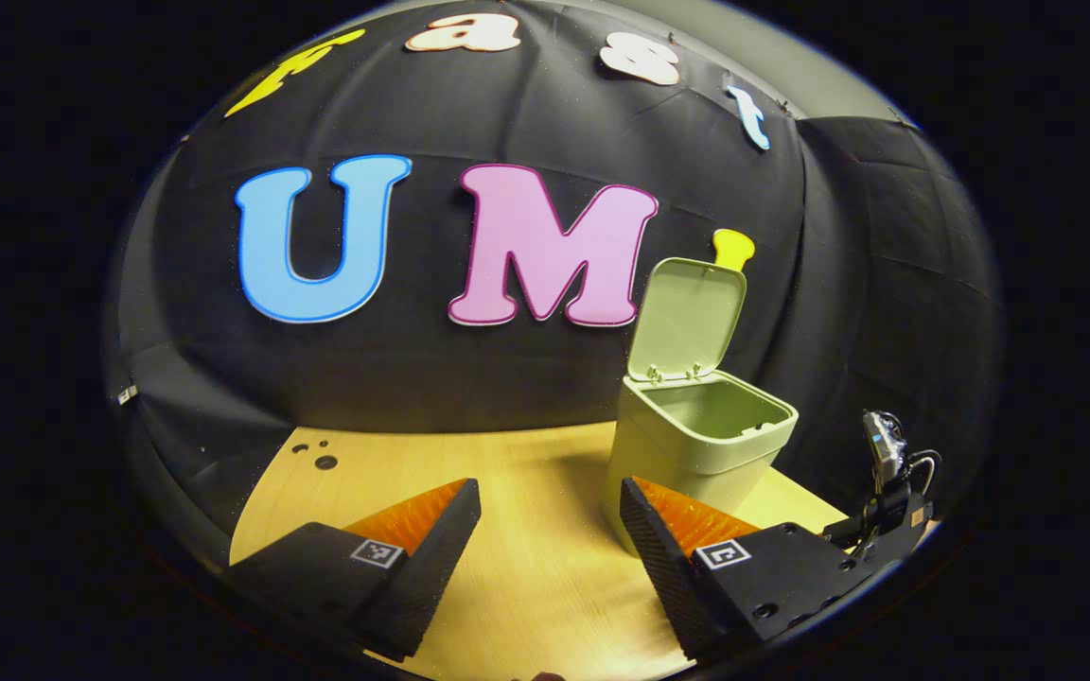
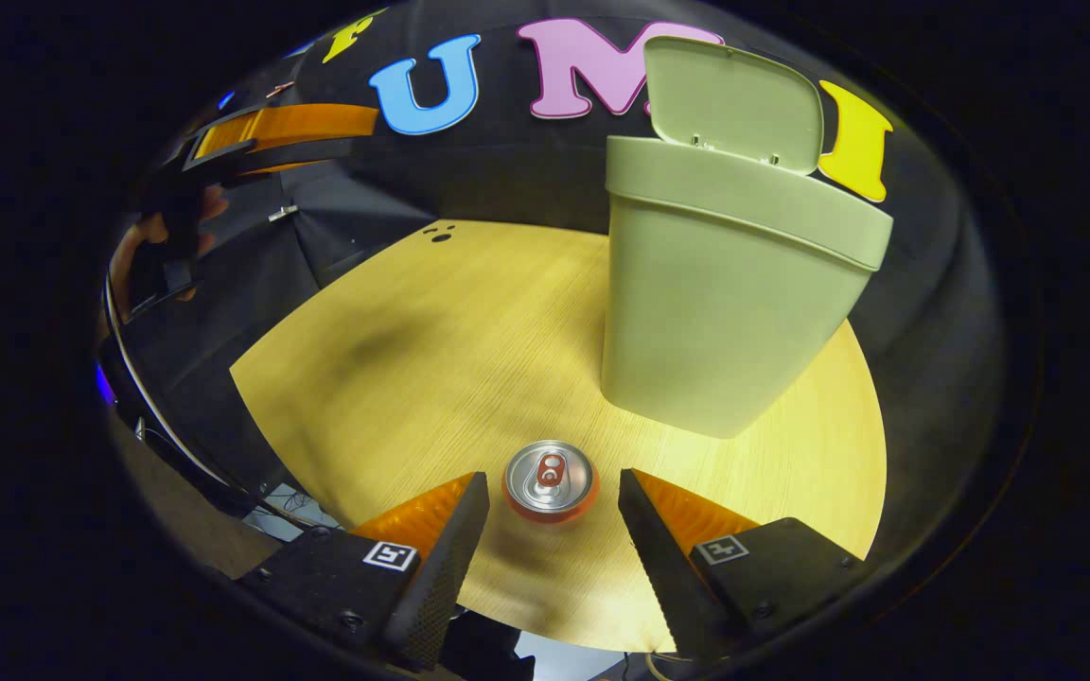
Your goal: Press the lid of the desktop garbage bin to open it, pick up the crumpled paper on the desktop and throw it into the bin, then pick up the pop can on the desktop and drop it into the bin, and finally close the garbage bin lid.
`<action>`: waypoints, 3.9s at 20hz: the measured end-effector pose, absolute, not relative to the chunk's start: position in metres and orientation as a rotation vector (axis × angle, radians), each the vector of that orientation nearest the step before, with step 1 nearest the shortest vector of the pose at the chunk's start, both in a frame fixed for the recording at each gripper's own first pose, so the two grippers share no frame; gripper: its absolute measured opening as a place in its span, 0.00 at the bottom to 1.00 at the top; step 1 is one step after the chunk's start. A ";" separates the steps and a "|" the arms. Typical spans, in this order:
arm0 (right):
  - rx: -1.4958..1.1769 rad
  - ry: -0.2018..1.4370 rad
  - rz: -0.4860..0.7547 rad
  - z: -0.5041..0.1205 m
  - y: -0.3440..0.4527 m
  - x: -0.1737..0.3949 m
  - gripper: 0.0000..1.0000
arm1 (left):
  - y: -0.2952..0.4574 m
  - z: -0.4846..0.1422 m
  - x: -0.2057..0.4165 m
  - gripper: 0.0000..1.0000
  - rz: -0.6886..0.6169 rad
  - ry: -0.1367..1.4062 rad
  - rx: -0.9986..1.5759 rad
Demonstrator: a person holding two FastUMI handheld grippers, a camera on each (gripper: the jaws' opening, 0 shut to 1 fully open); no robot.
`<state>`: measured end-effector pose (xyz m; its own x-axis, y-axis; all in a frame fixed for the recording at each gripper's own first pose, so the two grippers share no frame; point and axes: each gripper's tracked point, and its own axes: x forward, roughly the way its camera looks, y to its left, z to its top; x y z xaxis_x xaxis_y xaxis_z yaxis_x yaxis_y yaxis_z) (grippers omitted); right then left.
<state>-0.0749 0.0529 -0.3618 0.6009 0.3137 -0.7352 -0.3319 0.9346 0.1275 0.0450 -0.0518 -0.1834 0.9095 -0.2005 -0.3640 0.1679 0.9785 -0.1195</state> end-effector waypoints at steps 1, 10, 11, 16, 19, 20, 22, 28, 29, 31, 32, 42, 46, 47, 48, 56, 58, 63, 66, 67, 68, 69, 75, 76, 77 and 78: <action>-0.034 0.855 0.377 -0.367 0.054 -0.073 0.91 | -0.043 -0.189 0.039 0.96 -0.172 0.396 -0.089; -0.082 0.933 0.396 -0.407 0.059 -0.064 0.90 | 0.006 -0.214 0.007 0.96 -0.060 0.462 -0.117; -0.085 0.939 0.398 -0.410 0.060 -0.064 0.90 | 0.008 -0.216 0.006 0.96 -0.055 0.467 -0.115; -0.095 0.970 0.363 -0.415 0.057 -0.065 0.85 | 0.012 -0.222 0.005 0.96 -0.051 0.482 -0.110; -0.086 0.969 0.363 -0.412 0.059 -0.066 0.86 | 0.011 -0.225 0.004 0.96 -0.058 0.488 -0.119; -0.077 0.960 0.356 -0.408 0.057 -0.063 0.86 | 0.011 -0.225 0.004 0.96 -0.064 0.488 -0.118; -0.049 0.933 0.340 -0.392 0.055 -0.056 0.86 | 0.009 -0.225 0.003 0.96 -0.079 0.485 -0.116; -0.001 0.789 0.277 -0.301 0.052 -0.037 0.85 | 0.007 -0.227 -0.005 0.96 -0.143 0.476 -0.139; 0.007 0.762 0.267 -0.284 0.053 -0.033 0.85 | 0.006 -0.229 -0.006 0.96 -0.155 0.473 -0.141; 0.022 0.709 0.251 -0.250 0.057 -0.027 0.85 | 0.007 -0.231 -0.009 0.96 -0.178 0.471 -0.141; 0.032 0.689 0.251 -0.235 0.060 -0.026 0.85 | 0.008 -0.230 -0.011 0.96 -0.188 0.467 -0.142; 0.139 0.488 0.144 -0.118 0.043 0.025 0.85 | 0.031 -0.229 -0.020 0.96 -0.218 0.448 -0.165; 0.131 0.439 0.072 -0.098 0.007 0.062 0.85 | 0.042 -0.226 -0.022 0.96 -0.205 0.443 -0.168; 0.129 0.446 0.061 -0.100 0.001 0.070 0.85 | 0.044 -0.227 -0.022 0.96 -0.201 0.442 -0.167; 0.131 0.452 0.057 -0.102 -0.005 0.078 0.85 | 0.045 -0.227 -0.022 0.96 -0.197 0.442 -0.167; 0.097 0.609 0.035 -0.168 -0.040 0.131 0.85 | 0.044 -0.234 -0.007 0.96 -0.158 0.458 -0.162; 0.101 0.675 0.060 -0.189 -0.040 0.136 0.85 | 0.040 -0.236 0.002 0.96 -0.144 0.466 -0.159; 0.110 0.794 0.136 -0.234 -0.028 0.144 0.85 | 0.032 -0.238 0.017 0.96 -0.105 0.477 -0.157; 0.128 0.850 0.162 -0.250 -0.021 0.144 0.86 | 0.030 -0.241 0.019 0.96 -0.089 0.484 -0.155; 0.146 0.851 0.162 -0.251 -0.020 0.146 0.86 | 0.028 -0.241 0.020 0.96 -0.085 0.487 -0.152; 0.165 0.856 0.169 -0.254 -0.017 0.147 0.86 | 0.028 -0.241 0.021 0.96 -0.082 0.487 -0.150; 0.174 0.860 0.171 -0.256 -0.016 0.147 0.86 | 0.029 -0.241 0.020 0.96 -0.078 0.489 -0.149; 0.202 0.854 0.180 -0.255 -0.018 0.146 0.88 | 0.027 -0.240 0.018 0.96 -0.065 0.489 -0.153; 0.202 0.852 0.180 -0.255 -0.018 0.146 0.94 | 0.027 -0.240 0.018 0.96 -0.063 0.490 -0.152; 0.203 0.844 0.180 -0.253 -0.018 0.146 0.96 | 0.026 -0.240 0.017 0.96 -0.063 0.491 -0.152; 0.207 0.834 0.188 -0.250 -0.015 0.145 0.98 | 0.026 -0.239 0.017 0.96 -0.063 0.491 -0.153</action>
